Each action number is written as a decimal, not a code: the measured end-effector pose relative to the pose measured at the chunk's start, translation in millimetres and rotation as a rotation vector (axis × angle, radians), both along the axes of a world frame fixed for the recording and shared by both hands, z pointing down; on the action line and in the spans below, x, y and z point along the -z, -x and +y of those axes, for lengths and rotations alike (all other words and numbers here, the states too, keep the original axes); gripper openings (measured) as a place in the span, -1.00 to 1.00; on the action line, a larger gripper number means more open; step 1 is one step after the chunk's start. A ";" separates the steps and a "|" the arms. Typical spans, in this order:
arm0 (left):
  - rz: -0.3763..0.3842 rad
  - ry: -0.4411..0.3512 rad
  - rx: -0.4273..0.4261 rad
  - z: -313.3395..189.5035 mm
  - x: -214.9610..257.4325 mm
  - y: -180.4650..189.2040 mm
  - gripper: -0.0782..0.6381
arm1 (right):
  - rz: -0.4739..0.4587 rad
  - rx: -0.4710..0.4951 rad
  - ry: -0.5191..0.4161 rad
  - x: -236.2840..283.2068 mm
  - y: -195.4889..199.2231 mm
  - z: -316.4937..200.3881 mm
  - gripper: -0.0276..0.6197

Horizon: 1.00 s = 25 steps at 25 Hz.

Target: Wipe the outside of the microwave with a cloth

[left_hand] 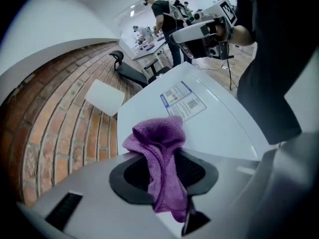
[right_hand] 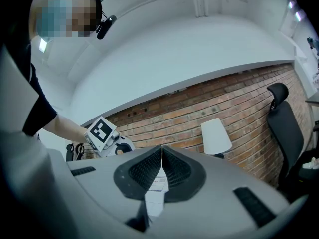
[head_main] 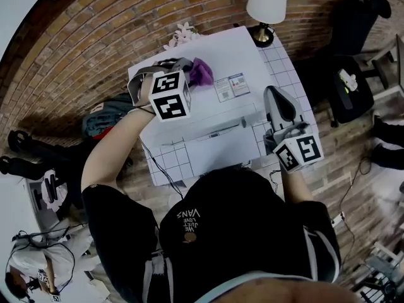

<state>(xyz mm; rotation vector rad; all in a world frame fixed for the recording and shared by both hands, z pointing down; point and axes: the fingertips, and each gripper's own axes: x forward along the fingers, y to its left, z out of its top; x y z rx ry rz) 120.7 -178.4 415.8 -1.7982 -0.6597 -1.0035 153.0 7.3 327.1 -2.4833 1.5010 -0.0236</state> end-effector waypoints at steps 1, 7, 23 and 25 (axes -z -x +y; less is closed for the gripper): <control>0.002 -0.007 -0.023 11.3 0.2 -10.7 -0.42 | -0.001 -0.007 0.000 -0.5 -5.3 5.9 -0.91; 0.017 0.016 -0.117 76.4 2.2 -64.7 -0.42 | -0.011 -0.059 0.005 -4.3 -34.4 42.6 -0.91; 0.075 0.056 -0.232 138.8 19.0 -88.7 -0.42 | -0.014 -0.104 0.011 -4.0 -36.6 69.1 -0.91; 0.088 0.046 -0.233 126.6 24.6 -69.7 -0.42 | -0.014 -0.099 0.012 -4.3 -29.1 62.6 -0.91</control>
